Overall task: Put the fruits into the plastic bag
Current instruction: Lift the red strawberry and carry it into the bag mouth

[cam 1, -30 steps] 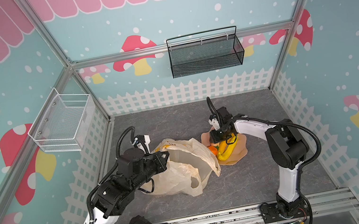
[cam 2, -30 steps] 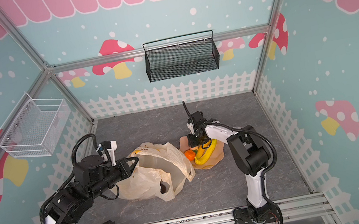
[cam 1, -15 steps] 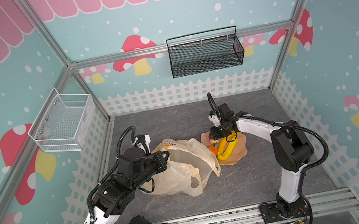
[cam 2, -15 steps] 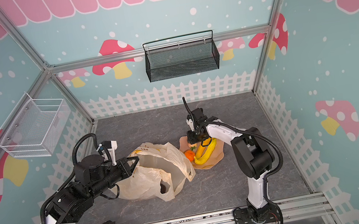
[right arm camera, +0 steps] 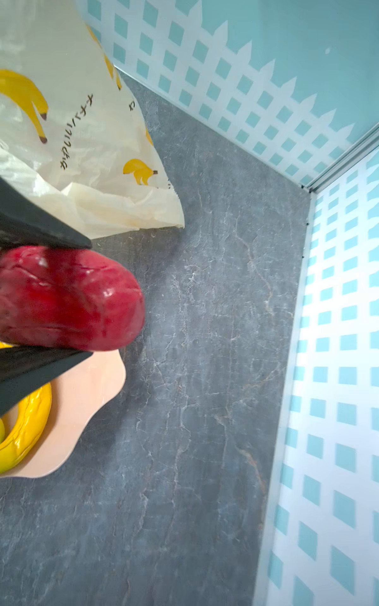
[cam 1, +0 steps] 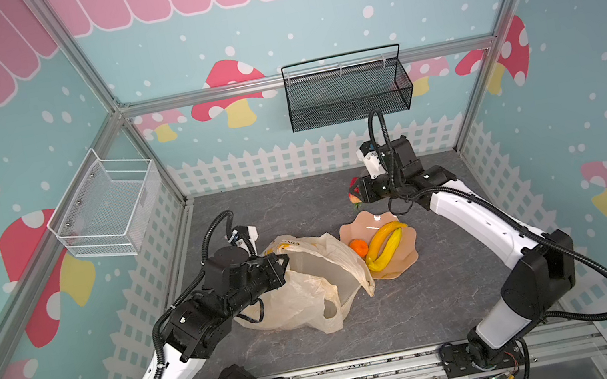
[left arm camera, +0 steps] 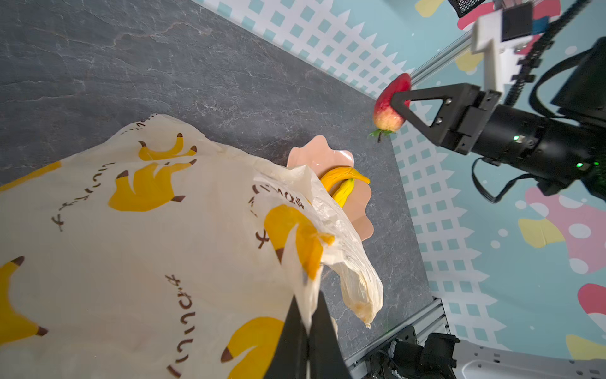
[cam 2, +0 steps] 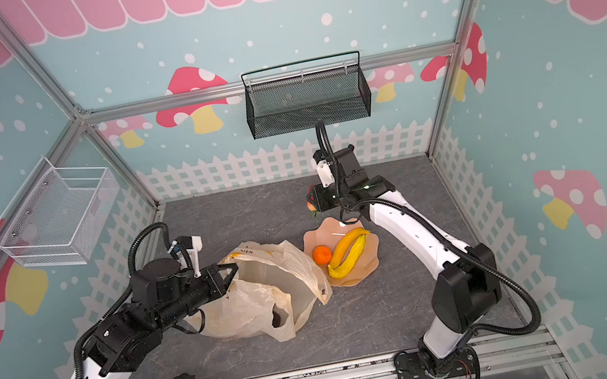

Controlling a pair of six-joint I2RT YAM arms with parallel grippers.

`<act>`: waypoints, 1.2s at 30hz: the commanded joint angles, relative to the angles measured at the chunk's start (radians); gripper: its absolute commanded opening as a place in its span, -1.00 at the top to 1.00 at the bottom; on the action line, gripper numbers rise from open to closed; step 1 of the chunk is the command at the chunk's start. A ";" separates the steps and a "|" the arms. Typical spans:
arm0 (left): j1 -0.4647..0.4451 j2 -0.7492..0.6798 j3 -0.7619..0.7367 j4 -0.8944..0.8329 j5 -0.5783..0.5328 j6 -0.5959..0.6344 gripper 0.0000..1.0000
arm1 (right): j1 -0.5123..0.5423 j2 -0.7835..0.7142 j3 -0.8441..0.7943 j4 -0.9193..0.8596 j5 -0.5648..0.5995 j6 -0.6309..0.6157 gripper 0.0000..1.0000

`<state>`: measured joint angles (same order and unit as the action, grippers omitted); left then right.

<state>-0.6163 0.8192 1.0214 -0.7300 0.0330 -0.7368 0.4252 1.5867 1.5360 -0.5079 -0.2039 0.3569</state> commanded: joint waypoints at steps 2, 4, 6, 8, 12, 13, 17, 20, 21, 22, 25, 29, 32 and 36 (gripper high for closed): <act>0.005 0.009 0.002 0.028 0.013 0.002 0.97 | -0.003 -0.008 0.023 -0.022 -0.020 -0.020 0.37; 0.005 0.015 0.004 0.030 0.017 0.003 0.97 | -0.003 -0.015 0.023 -0.018 -0.032 -0.016 0.37; 0.004 0.019 0.005 0.031 0.020 0.007 0.97 | -0.003 -0.028 0.019 0.005 -0.067 -0.016 0.36; 0.004 0.021 0.008 0.031 0.020 0.007 0.97 | -0.002 -0.052 -0.002 0.058 -0.149 -0.025 0.35; 0.005 0.024 0.008 0.032 0.023 0.008 0.97 | 0.028 -0.104 -0.043 0.175 -0.324 -0.040 0.33; 0.004 0.024 0.008 0.031 0.022 0.008 0.97 | 0.049 -0.115 -0.045 0.199 -0.362 -0.047 0.32; 0.004 0.025 0.009 0.031 0.019 0.008 0.97 | 0.186 -0.136 -0.017 0.203 -0.421 -0.133 0.27; 0.004 0.027 0.009 0.031 0.022 0.007 0.97 | 0.244 -0.148 -0.030 0.195 -0.439 -0.169 0.26; 0.004 0.029 0.009 0.031 0.023 0.008 0.97 | 0.252 -0.154 -0.040 0.192 -0.432 -0.175 0.27; 0.004 0.029 0.011 0.031 0.023 0.007 0.97 | 0.259 -0.166 -0.050 0.188 -0.425 -0.184 0.27; 0.005 0.031 0.014 0.032 0.024 0.008 0.97 | 0.280 -0.205 -0.083 0.187 -0.404 -0.198 0.28; 0.004 0.034 0.018 0.033 0.025 0.000 0.97 | 0.318 -0.230 -0.123 0.136 -0.353 -0.235 0.28; 0.005 0.042 0.030 0.033 0.039 0.005 0.96 | 0.358 -0.240 -0.147 0.091 -0.316 -0.261 0.30; 0.005 0.051 0.036 0.032 0.042 0.005 0.96 | 0.405 -0.255 -0.210 0.073 -0.267 -0.262 0.31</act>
<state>-0.6167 0.8680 1.0302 -0.7113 0.0643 -0.7296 0.8062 1.3491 1.3659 -0.3882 -0.5186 0.1341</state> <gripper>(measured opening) 0.048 0.407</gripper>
